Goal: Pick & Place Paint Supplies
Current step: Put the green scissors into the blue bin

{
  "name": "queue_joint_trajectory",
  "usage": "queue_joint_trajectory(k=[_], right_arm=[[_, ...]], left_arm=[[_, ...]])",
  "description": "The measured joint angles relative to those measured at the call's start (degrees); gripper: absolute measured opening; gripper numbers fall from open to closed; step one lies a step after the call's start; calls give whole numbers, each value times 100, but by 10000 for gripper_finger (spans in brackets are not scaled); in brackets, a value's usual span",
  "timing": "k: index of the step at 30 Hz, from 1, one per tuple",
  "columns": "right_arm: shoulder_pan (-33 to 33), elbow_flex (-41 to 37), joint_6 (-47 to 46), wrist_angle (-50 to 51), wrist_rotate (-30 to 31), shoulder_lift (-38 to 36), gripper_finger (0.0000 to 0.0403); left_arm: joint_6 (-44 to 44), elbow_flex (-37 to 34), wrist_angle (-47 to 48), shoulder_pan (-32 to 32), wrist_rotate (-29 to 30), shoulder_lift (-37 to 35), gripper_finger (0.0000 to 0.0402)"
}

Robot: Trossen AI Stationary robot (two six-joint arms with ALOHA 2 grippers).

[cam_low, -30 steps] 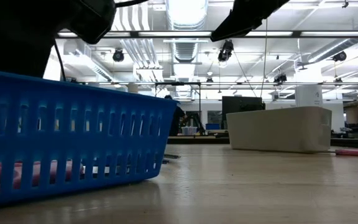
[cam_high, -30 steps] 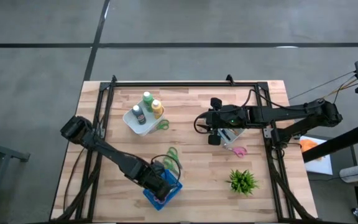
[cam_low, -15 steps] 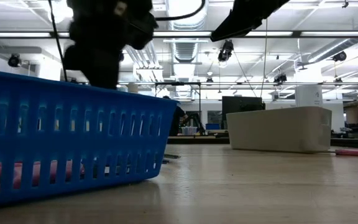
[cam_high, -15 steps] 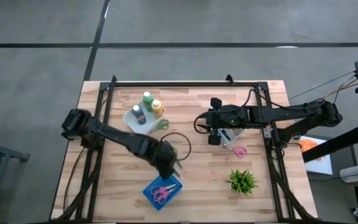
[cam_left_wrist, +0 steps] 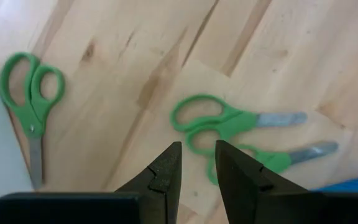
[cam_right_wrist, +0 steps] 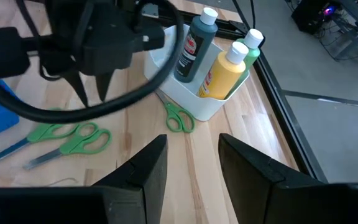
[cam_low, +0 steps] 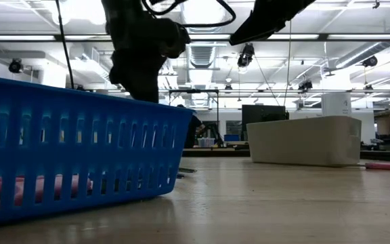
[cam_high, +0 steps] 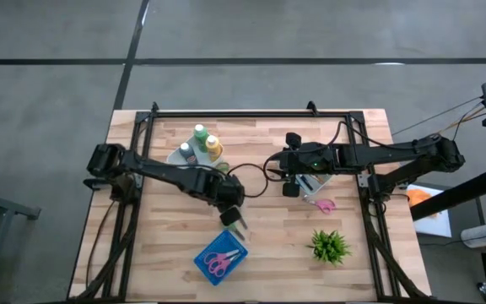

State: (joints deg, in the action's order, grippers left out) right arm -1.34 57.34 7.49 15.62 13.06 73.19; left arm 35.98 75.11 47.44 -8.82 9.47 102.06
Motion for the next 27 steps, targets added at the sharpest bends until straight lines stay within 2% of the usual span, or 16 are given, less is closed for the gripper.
queue_joint_trajectory(k=[7, 15, 20, 27], right_arm=[[-2, 0, 0, 0, 0, 0, 143], [-2, 0, 0, 0, 1, 0, 143], [-1, 0, 1, 0, 1, 0, 143], [-2, 0, 0, 0, 0, 0, 143]], left_arm=[[-308, -302, -547, 171, -88, 0, 99], [-442, -857, -1122, 435, -663, 4, 99], [-709, -990, -1449, 539, -797, 49, 99], [-1029, -983, -1534, 606, -938, 460, 99]])
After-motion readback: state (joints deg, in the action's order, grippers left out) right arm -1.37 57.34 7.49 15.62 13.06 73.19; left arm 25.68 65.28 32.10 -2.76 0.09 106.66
